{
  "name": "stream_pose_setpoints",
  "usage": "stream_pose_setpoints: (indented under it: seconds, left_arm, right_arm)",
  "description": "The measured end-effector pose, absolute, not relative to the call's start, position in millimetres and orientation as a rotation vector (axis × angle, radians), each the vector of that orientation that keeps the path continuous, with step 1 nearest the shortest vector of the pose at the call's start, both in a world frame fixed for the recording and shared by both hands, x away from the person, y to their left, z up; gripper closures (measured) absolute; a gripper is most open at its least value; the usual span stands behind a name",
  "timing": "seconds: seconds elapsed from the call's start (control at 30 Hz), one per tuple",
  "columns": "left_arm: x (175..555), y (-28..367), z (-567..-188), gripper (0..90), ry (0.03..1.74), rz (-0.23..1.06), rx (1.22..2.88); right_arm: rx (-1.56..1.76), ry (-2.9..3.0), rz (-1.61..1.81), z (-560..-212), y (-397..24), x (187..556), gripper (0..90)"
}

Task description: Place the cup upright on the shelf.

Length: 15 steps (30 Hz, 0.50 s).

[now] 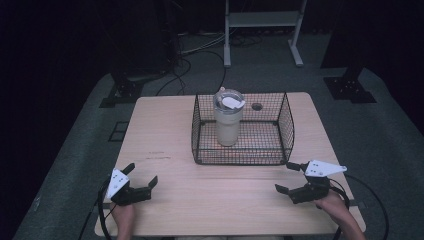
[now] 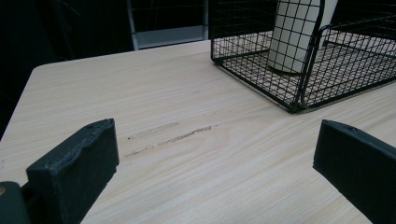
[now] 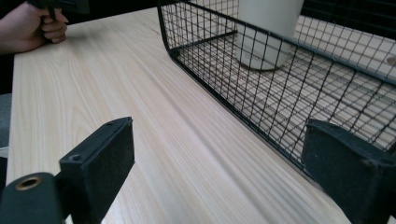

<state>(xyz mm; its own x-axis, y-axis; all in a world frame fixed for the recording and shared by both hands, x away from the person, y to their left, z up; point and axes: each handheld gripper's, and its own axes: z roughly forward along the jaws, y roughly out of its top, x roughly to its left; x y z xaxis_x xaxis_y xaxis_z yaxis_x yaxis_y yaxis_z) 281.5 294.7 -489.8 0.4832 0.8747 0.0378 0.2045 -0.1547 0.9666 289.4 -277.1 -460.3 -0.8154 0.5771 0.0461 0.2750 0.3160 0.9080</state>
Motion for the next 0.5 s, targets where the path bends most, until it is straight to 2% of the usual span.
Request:
stream_pose_setpoints:
  seconds: [0.5]
  left_arm:
    - [282, 295, -490, 0.0, 0.944, 0.774, 1.652]
  right_arm:
    - [0.792, 2.232, 1.535, -475, -279, 281, 9.0]
